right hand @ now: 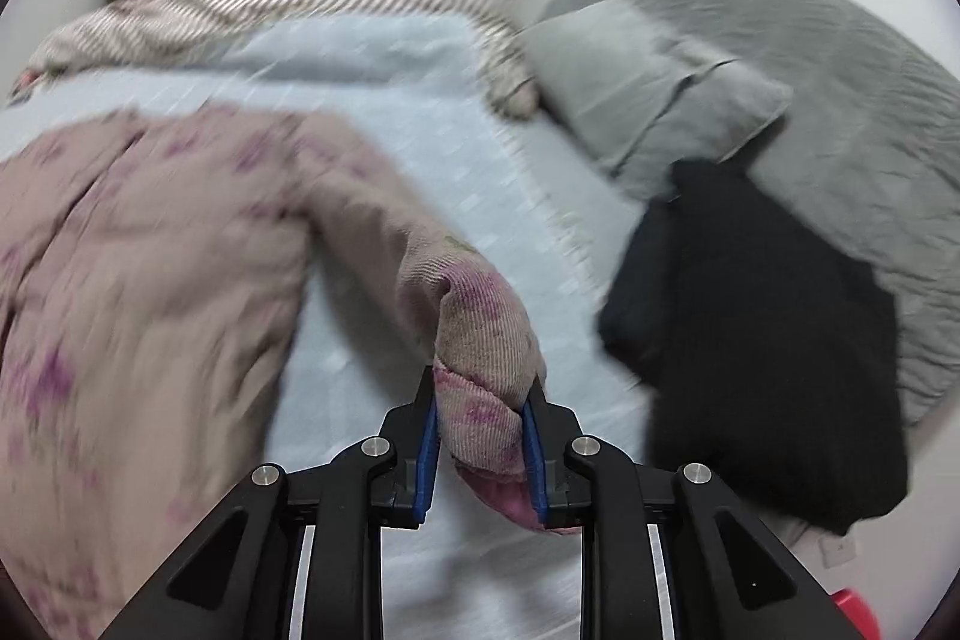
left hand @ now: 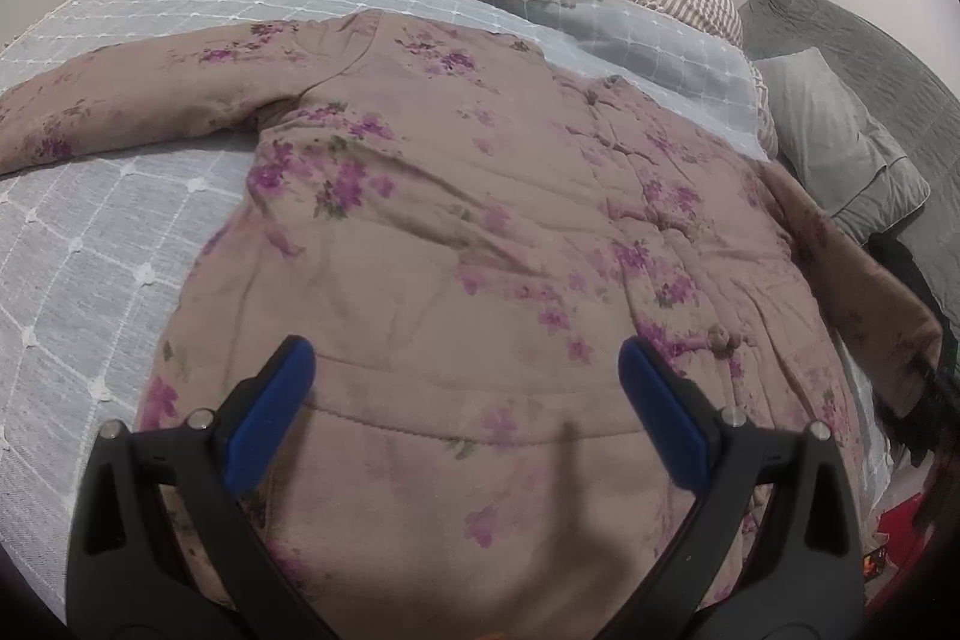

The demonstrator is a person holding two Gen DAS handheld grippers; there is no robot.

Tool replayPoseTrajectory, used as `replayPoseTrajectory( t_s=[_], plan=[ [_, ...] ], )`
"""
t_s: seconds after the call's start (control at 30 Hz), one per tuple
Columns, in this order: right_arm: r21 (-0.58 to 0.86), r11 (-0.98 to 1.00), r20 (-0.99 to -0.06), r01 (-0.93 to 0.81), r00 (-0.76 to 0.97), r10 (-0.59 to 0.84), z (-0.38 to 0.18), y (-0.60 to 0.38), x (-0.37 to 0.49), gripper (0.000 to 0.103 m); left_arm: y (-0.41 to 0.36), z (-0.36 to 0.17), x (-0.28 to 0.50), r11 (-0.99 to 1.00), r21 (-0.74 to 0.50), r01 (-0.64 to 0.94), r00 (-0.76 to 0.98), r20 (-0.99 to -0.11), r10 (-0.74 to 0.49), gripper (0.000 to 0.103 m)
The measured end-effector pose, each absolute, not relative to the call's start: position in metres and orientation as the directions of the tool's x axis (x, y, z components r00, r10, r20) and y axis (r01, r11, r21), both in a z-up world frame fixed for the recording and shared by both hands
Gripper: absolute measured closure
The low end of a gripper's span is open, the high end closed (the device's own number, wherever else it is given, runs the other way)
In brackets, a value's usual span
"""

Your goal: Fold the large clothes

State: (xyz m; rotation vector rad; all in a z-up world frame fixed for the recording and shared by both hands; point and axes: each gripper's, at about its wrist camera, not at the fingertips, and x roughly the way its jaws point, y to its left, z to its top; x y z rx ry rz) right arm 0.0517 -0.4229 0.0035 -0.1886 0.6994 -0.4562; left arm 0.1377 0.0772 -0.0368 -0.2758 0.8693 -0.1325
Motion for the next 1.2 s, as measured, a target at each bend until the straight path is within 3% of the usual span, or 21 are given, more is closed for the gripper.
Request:
replayPoseTrajectory(
  t_s=[0.33,0.53,0.7,0.83,0.87,0.93,0.97,1.0,1.07,1.1,1.2],
  plan=[
    [-0.318,0.767,-0.454,0.557,0.621,-0.639,0.091,-0.508,0.125,0.08,0.07,-0.029,0.133,0.971,-0.236,0.031,0.667,-0.718,-0.196,0.002],
    [-0.364,0.665,-0.419,0.653,0.522,-0.743,0.108,-0.57,0.194,0.08,0.069,-0.029,0.135,0.975,-0.219,0.03,0.677,-0.714,-0.181,0.002],
    [-0.468,0.568,-0.409,0.677,0.404,-0.818,0.093,-0.619,0.256,0.079,0.068,-0.032,0.137,0.986,-0.164,0.027,0.681,-0.72,-0.138,0.002],
    [-0.643,0.446,-0.361,0.623,0.267,-0.894,0.047,-0.654,0.307,0.074,0.067,-0.037,0.141,0.991,-0.137,0.015,0.672,-0.732,-0.111,0.002],
    [-0.686,0.407,-0.335,0.603,0.234,-0.913,0.036,-0.658,0.316,0.07,0.067,-0.038,0.142,0.99,-0.138,0.016,0.669,-0.734,-0.113,0.002],
    [-0.809,0.218,-0.196,0.546,0.098,-0.976,0.007,-0.665,0.333,0.069,0.066,-0.041,0.145,0.992,-0.128,0.02,0.655,-0.747,-0.11,0.002],
    [-0.845,0.144,-0.15,0.515,0.03,-0.988,-0.003,-0.669,0.338,0.062,0.065,-0.043,0.145,0.992,-0.12,0.023,0.65,-0.753,-0.106,0.002],
    [-0.865,0.12,-0.147,0.487,-0.019,-0.989,-0.012,-0.675,0.34,0.062,0.063,-0.044,0.146,0.993,-0.113,0.027,0.644,-0.758,-0.104,0.002],
    [-0.808,0.212,-0.254,0.55,0.001,-0.967,-0.012,-0.676,0.336,0.059,0.06,-0.044,0.146,0.993,-0.11,0.038,0.642,-0.759,-0.108,0.002],
    [-0.74,0.287,-0.321,0.608,0.055,-0.945,-0.006,-0.669,0.331,0.055,0.059,-0.043,0.146,0.993,-0.111,0.045,0.643,-0.757,-0.114,0.002],
    [-0.622,0.478,-0.404,0.62,0.269,-0.874,0.003,-0.618,0.332,0.049,0.055,-0.039,0.145,0.991,-0.12,0.061,0.653,-0.746,-0.13,0.002]
  ],
)
